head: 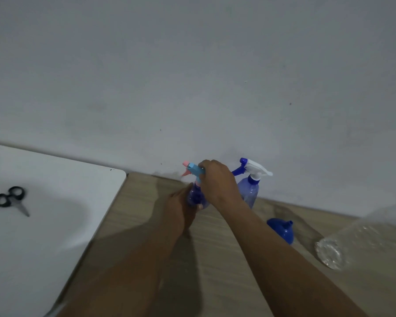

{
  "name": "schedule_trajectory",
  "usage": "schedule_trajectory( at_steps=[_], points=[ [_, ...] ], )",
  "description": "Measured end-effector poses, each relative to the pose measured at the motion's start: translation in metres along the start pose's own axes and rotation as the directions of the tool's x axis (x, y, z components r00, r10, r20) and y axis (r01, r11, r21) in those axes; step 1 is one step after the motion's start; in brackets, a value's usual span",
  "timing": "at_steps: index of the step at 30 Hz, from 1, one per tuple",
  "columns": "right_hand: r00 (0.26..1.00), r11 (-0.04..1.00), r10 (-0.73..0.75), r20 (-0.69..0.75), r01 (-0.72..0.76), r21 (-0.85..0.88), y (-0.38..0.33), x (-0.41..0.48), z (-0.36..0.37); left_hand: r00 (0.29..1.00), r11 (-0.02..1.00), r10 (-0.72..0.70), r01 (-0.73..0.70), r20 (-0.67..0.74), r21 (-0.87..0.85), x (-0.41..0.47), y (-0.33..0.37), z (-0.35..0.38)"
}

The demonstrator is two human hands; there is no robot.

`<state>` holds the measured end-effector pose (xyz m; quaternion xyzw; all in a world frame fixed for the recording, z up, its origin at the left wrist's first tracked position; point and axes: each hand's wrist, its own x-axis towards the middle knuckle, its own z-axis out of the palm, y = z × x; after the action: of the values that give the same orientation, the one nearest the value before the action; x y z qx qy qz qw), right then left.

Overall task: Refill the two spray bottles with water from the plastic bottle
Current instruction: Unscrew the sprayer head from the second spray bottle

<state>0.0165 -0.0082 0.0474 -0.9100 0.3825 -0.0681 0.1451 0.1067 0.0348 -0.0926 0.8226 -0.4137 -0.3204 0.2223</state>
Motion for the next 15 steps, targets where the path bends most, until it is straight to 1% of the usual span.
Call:
schedule_trajectory(
  at_steps=[1, 3, 4, 6, 7, 8, 9, 12, 13, 15],
  points=[
    [1.000, 1.000, 0.006, 0.028, -0.006, -0.017, -0.001, -0.005, -0.001, 0.999, 0.999, 0.025, -0.024, 0.037, -0.026, -0.005, 0.001, 0.001],
    [1.000, 1.000, -0.009, -0.005, 0.009, 0.024, 0.002, -0.015, -0.004, 0.996, 0.997, 0.080, -0.080, 0.024, -0.010, -0.019, 0.006, 0.001],
    [1.000, 0.998, -0.022, -0.018, 0.023, 0.055, 0.001, -0.022, -0.007, 0.998, 0.997, 0.063, -0.063, 0.014, -0.039, -0.028, 0.009, 0.003],
    [0.999, 0.994, -0.023, -0.033, 0.026, 0.105, 0.005, -0.040, -0.016, 0.993, 0.998, 0.062, -0.064, -0.099, -0.021, -0.051, 0.007, 0.011],
    [0.999, 0.992, -0.008, -0.039, 0.012, 0.123, 0.008, -0.047, -0.019, 0.979, 0.992, 0.102, -0.112, -0.178, -0.052, -0.067, 0.009, 0.013],
    [0.999, 0.990, -0.002, -0.038, 0.007, 0.138, 0.012, -0.057, -0.023, 0.967, 0.984, 0.138, -0.158, -0.215, -0.083, -0.082, 0.012, 0.017],
    [0.999, 0.988, 0.006, -0.035, 0.000, 0.156, 0.015, -0.066, -0.026, 0.963, 0.976, 0.147, -0.178, -0.225, -0.127, -0.096, 0.015, 0.021],
    [0.999, 0.976, 0.036, -0.022, -0.031, 0.217, 0.026, -0.096, -0.037, 0.967, 0.955, 0.171, -0.209, -0.189, -0.208, -0.127, 0.032, 0.030],
    [0.999, 0.971, 0.046, -0.027, -0.039, 0.236, 0.032, -0.108, -0.040, 0.968, 0.936, 0.172, -0.219, -0.183, -0.275, -0.136, 0.039, 0.034],
    [0.995, 0.953, 0.084, -0.057, -0.064, 0.297, 0.044, -0.129, -0.047, 0.958, 0.914, 0.193, -0.254, -0.211, -0.317, -0.151, 0.052, 0.043]
  ],
)
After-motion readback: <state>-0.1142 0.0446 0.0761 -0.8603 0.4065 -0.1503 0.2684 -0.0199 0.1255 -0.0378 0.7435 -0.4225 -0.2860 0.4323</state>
